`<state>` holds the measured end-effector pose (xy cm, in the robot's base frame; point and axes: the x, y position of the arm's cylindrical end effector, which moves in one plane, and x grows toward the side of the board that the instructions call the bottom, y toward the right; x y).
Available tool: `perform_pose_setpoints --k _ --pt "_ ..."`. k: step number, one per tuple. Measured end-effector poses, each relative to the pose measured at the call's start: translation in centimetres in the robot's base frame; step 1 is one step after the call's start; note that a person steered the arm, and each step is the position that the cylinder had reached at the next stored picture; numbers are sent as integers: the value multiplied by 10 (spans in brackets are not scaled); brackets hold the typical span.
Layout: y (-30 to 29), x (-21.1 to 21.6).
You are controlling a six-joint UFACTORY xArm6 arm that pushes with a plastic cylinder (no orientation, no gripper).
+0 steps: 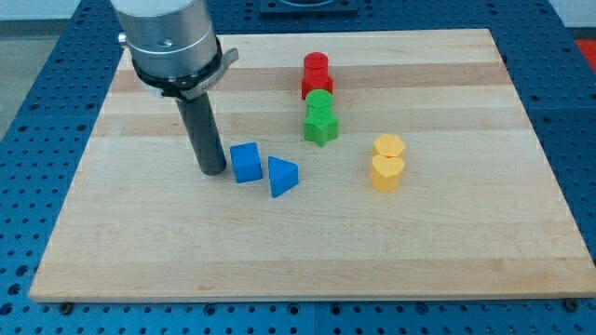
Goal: Slide the blue blocks bottom left to the yellow heart
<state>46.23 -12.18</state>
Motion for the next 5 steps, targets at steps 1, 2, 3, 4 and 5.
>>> perform_pose_setpoints --k 1,2,3,4,5 --pt "3 -5" --pt "3 -15" --pt "3 -14" --pt "12 -13" --pt "26 -13"
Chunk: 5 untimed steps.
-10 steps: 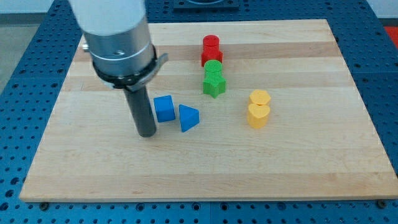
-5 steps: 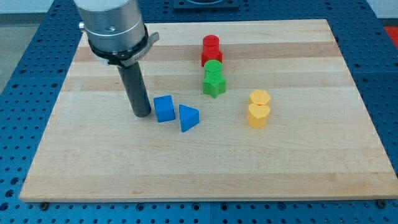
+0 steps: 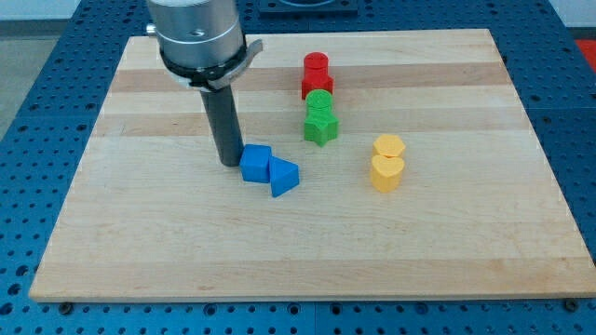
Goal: Slide the blue blocks bottom left to the yellow heart
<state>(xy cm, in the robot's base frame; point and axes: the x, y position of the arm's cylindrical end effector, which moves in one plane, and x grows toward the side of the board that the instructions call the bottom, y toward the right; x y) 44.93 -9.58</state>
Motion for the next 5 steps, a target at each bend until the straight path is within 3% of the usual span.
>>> perform_pose_setpoints --k 5 --pt "46 56"
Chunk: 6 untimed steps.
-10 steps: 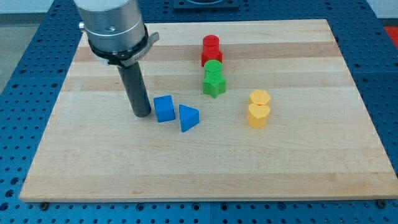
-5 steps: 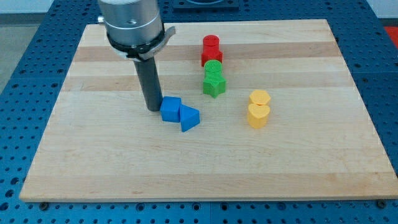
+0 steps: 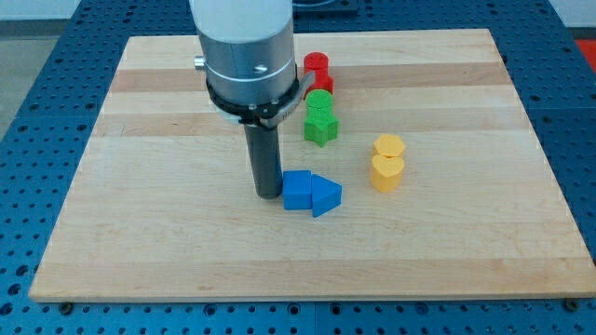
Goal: Slide the blue blocks bottom left to the yellow heart
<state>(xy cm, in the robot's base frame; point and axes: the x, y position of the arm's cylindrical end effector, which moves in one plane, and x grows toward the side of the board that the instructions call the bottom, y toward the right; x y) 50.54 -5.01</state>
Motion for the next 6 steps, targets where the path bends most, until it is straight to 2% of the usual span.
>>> perform_pose_setpoints --k 4,5,6 --pt "52 27" --pt "54 47" --pt "48 49"
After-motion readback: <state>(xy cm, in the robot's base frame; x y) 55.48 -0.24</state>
